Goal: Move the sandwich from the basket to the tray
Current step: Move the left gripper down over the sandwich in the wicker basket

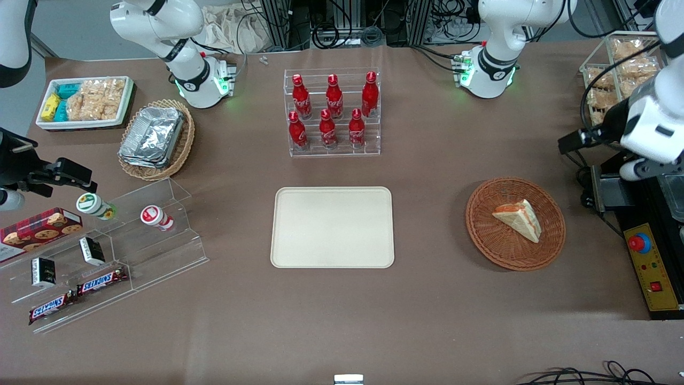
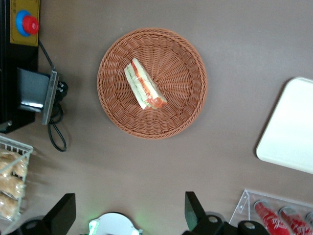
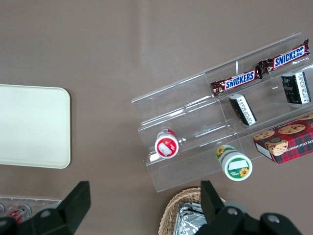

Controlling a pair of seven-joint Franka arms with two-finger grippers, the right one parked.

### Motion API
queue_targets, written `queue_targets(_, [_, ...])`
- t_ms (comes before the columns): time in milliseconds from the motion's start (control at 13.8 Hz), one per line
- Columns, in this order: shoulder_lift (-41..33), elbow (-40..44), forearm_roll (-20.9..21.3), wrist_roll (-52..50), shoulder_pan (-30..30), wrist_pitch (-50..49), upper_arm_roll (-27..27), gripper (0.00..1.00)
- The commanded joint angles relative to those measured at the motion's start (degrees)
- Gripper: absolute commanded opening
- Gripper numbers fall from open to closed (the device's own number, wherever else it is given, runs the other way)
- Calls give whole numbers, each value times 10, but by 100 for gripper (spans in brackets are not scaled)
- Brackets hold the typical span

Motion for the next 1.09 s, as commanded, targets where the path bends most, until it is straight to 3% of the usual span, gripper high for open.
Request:
queue_targets(0, [14,-45,3,-96,0,61,1,100])
queue_targets(509, [40,-242,1,-276,16,337,3,100])
queue_targets(1018, [143,-280,2,-364,15,481,2,99])
